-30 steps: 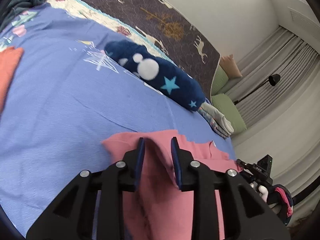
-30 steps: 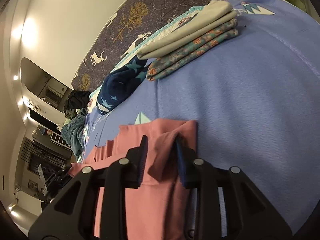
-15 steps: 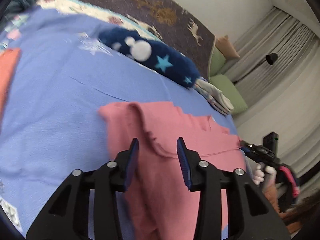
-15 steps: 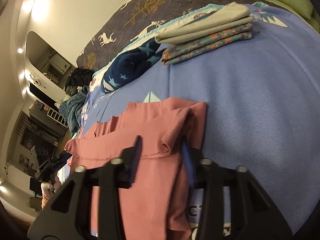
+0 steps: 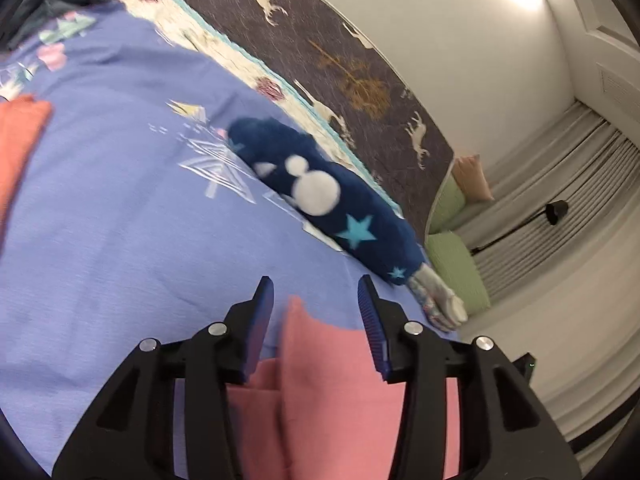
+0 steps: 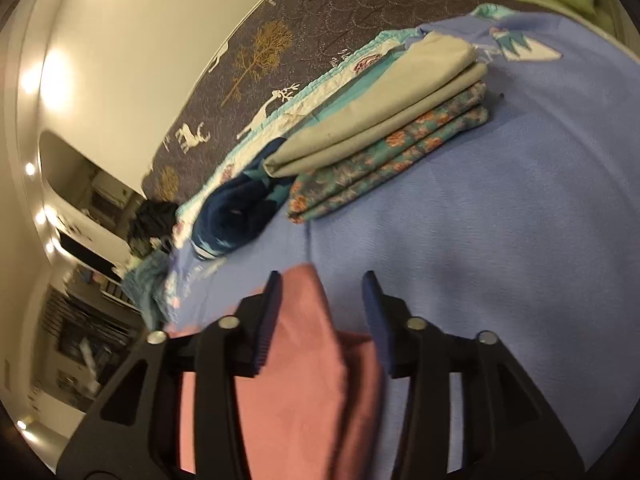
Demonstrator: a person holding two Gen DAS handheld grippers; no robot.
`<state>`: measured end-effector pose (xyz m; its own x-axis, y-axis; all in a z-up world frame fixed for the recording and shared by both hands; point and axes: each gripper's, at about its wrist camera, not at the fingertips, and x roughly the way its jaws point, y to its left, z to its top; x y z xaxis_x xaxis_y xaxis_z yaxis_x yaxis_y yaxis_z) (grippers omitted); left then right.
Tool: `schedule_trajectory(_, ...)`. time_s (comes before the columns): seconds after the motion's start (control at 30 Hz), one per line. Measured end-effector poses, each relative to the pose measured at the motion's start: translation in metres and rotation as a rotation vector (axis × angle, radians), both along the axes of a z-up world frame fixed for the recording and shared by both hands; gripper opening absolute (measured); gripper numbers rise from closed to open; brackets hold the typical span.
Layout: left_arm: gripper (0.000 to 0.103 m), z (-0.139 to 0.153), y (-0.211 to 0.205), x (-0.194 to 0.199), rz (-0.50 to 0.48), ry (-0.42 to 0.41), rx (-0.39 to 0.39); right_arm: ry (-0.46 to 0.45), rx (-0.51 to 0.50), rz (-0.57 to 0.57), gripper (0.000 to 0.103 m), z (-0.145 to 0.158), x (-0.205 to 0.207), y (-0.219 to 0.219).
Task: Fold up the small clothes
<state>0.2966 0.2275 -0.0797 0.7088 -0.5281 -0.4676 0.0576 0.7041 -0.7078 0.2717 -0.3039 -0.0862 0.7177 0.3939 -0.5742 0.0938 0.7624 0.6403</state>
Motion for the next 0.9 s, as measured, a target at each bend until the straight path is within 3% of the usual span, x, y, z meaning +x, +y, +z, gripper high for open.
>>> schedule_trajectory(0.1,0.053,-0.011,-0.002,0.0,-0.06,0.048,-0.003,0.016,-0.022,0.03,0.054,-0.005,0.0,-0.004)
schedule_trajectory(0.27,0.052,-0.029,-0.033,0.015,-0.186,0.104,0.007,0.056,-0.05,0.158,0.064,-0.016,0.022,0.014)
schedule_trajectory(0.3,0.029,-0.029,-0.039,0.017,-0.207,0.098,0.007,0.066,-0.062,0.174,0.064,-0.017,0.027,0.02)
schedule_trajectory(0.33,0.003,-0.028,-0.045,0.019,-0.227,0.091,0.017,0.071,-0.081,0.194,0.042,-0.018,0.032,0.027)
schedule_trajectory(0.37,0.001,-0.024,-0.049,0.018,-0.232,0.083,0.046,0.062,-0.088,0.202,0.007,-0.015,0.033,0.03)
schedule_trajectory(0.47,0.001,-0.006,-0.042,0.01,-0.158,0.021,0.155,-0.027,-0.092,0.157,0.004,0.004,0.021,0.029)
schedule_trajectory(0.53,0.002,-0.006,-0.033,0.009,-0.114,0.021,0.234,-0.044,-0.152,0.129,0.012,0.008,0.016,0.027)
schedule_trajectory(0.57,0.003,-0.01,-0.027,0.007,-0.096,0.047,0.237,-0.026,-0.179,0.106,0.026,0.005,0.016,0.027)
schedule_trajectory(0.6,0.008,-0.012,-0.022,0.004,-0.093,0.065,0.221,0.019,-0.191,0.079,0.031,0.0,0.014,0.023)
schedule_trajectory(0.63,0.017,-0.011,-0.019,-0.004,-0.099,0.065,0.21,0.054,-0.157,0.064,0.031,-0.007,0.007,0.017)
schedule_trajectory(0.67,0.022,-0.008,-0.016,-0.018,-0.104,0.047,0.218,0.058,-0.134,0.06,0.031,-0.009,-0.002,0.014)
schedule_trajectory(0.73,0.04,-0.002,-0.014,-0.046,-0.102,0.02,0.237,0.04,-0.122,0.05,0.031,-0.007,-0.031,0.01)
schedule_trajectory(0.9,0.046,-0.005,-0.013,-0.13,-0.149,0.013,0.177,0.016,-0.092,0.088,0.038,-0.005,-0.113,0.016)
